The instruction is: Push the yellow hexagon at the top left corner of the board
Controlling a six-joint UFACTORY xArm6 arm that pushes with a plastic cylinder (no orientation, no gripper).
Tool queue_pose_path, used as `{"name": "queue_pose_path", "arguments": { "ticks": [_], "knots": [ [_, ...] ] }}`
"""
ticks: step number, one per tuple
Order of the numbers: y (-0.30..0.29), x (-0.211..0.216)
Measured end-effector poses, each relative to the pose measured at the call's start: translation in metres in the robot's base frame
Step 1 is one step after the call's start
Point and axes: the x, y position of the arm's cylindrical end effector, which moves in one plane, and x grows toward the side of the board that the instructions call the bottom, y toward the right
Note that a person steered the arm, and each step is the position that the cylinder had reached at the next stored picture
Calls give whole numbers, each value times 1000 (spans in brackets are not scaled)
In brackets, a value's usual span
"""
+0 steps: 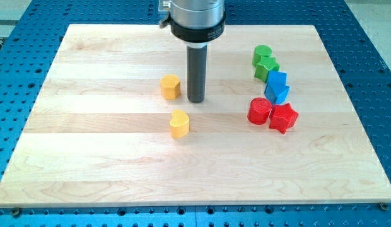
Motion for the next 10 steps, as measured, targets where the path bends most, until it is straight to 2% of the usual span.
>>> {"name": "queue_pose_path", "arguments": {
  "ticks": [2, 3, 4, 5, 6, 7, 8, 10],
  "knots": [
    [-34, -30],
    [-101, -30],
    [-113, 0],
    [-166, -5],
    [-197, -58],
    [-197, -28],
    [-222, -2],
    [-232, -108]
  ]
}}
